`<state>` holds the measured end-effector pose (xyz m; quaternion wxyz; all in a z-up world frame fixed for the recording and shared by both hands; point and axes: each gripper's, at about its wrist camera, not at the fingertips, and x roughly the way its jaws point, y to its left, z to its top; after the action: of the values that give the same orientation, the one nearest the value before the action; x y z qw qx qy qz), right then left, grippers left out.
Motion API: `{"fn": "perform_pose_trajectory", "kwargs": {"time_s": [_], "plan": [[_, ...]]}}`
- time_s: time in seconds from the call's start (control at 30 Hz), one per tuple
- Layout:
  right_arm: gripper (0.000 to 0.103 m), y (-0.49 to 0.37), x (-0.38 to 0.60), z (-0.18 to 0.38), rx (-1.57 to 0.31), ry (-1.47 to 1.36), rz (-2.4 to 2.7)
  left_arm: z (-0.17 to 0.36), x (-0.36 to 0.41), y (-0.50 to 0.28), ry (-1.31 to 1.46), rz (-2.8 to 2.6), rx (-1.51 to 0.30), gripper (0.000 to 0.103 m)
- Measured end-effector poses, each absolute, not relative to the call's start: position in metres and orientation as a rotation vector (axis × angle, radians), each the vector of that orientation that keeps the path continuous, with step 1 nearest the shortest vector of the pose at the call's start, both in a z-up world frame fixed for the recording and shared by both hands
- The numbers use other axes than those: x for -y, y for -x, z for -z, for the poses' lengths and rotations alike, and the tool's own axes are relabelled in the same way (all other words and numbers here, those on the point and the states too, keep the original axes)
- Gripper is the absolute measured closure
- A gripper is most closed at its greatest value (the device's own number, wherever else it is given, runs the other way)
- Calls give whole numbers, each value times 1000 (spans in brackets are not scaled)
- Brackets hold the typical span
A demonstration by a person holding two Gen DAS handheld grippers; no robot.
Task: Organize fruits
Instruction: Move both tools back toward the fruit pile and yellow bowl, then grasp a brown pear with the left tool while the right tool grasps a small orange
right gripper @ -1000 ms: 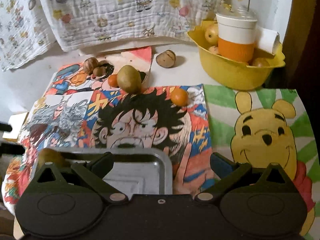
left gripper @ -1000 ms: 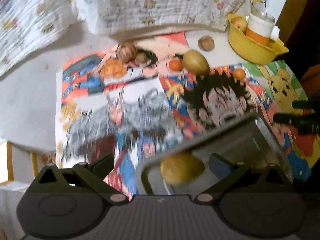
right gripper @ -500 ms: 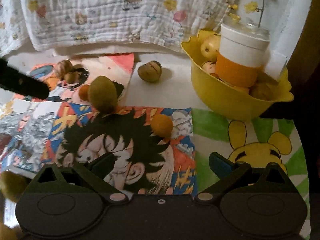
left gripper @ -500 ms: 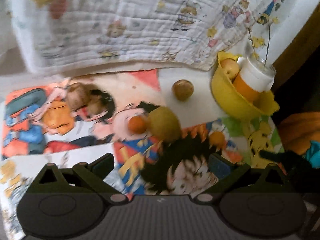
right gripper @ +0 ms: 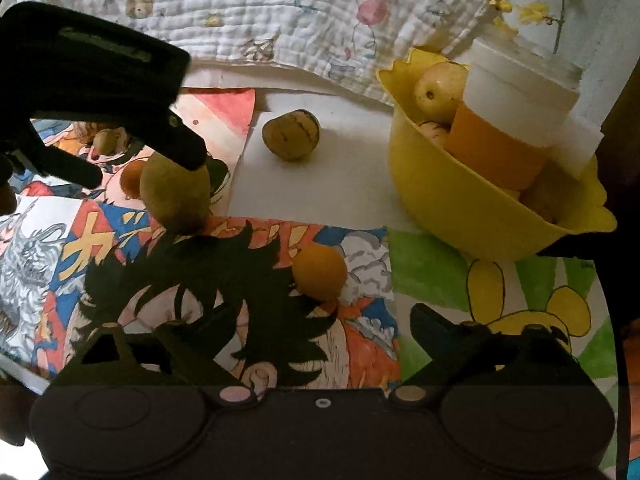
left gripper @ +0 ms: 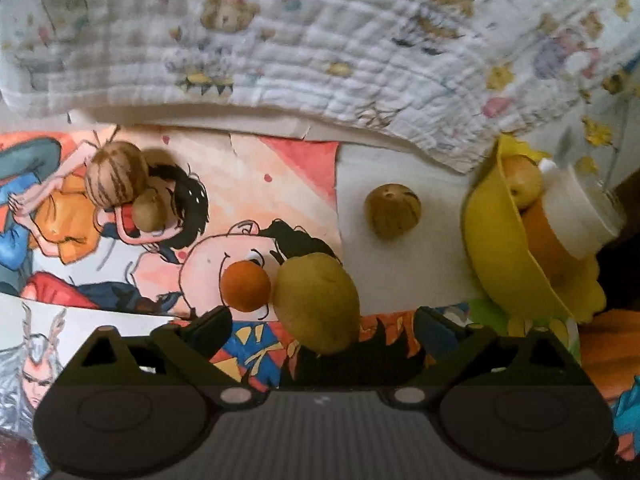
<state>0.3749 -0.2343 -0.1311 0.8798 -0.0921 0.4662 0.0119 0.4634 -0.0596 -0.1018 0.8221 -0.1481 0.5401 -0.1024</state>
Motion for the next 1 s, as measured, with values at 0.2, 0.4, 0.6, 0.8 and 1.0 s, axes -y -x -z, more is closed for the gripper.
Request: {"fn": "perform_pose_trajectory", "kwargs": {"time_s": [0.2,0.4,0.6,0.8,1.0], "plan": [[28,-388,234,135,-953,196,-7,115,64,-473,361,161,-1188,17],[43,-395,233,137,-952,176,-8,124,66,-478,404,142,-1203,31],[51,-401,232,143,-970,160,-4,132,65,-483,416,126,-1217,40],[55,-406,233,149,-975,142,4,142,59,-490,473,128,-1255,42],[66,-411,235,151,-968,139,-22,145,53,-494,501,115,-1265,42]]}}
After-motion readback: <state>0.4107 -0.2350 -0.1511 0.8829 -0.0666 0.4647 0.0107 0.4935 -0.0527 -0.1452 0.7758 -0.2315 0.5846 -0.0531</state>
